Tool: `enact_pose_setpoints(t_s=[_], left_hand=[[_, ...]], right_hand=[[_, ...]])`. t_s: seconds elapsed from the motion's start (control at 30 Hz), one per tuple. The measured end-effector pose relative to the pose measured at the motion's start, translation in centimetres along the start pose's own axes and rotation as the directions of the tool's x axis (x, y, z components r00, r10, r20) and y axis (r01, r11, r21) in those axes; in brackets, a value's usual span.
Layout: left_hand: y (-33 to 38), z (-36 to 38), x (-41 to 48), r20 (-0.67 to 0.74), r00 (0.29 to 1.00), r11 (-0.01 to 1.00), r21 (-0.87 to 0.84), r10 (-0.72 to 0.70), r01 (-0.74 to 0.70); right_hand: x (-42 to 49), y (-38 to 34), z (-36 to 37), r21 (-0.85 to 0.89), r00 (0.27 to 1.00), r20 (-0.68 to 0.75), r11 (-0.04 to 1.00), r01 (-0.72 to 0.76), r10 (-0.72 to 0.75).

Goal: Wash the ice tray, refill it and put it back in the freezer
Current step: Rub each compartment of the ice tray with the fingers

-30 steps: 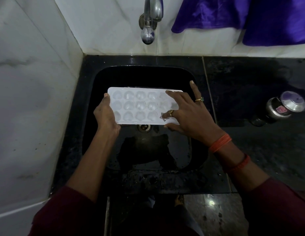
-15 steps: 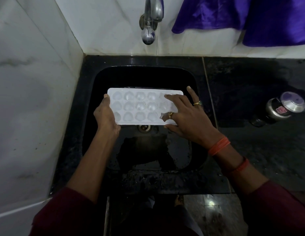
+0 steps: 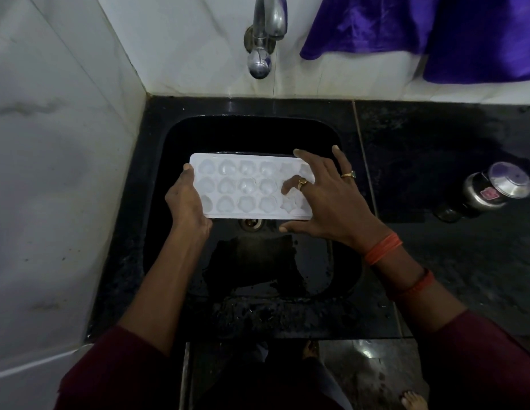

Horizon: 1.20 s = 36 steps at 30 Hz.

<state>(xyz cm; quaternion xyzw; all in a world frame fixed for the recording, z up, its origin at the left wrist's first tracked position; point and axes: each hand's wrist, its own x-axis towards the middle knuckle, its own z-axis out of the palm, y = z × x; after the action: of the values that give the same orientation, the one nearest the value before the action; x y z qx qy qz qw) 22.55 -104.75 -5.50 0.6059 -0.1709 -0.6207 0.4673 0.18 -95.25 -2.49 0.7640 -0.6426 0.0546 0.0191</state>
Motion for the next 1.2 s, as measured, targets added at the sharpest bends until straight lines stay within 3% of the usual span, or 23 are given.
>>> enact_pose_setpoints(t_s=[0.6,0.8,1.03,1.2], left_hand=[[0.0,-0.2,0.1,0.017,1.000,1.000,0.000,-0.016,0.016],[0.3,-0.2,0.3,0.013,1.000,1.000,-0.010,-0.013,0.013],[0.5,-0.2,0.3,0.017,1.000,1.000,-0.010,-0.015,0.015],[0.3,-0.3,0.5,0.012,1.000,1.000,-0.010,-0.018,0.018]], right_hand=[[0.3,-0.4,0.5,-0.092,0.998,0.067,0.996,0.021,-0.015],[0.6,-0.6,-0.4,-0.040,1.000,-0.001,0.999,-0.015,0.015],[0.9,-0.3,0.0,-0.113,0.997,0.075,0.994,0.006,0.003],[0.9,-0.4,-0.2,-0.102,0.999,0.045,0.995,-0.014,0.019]])
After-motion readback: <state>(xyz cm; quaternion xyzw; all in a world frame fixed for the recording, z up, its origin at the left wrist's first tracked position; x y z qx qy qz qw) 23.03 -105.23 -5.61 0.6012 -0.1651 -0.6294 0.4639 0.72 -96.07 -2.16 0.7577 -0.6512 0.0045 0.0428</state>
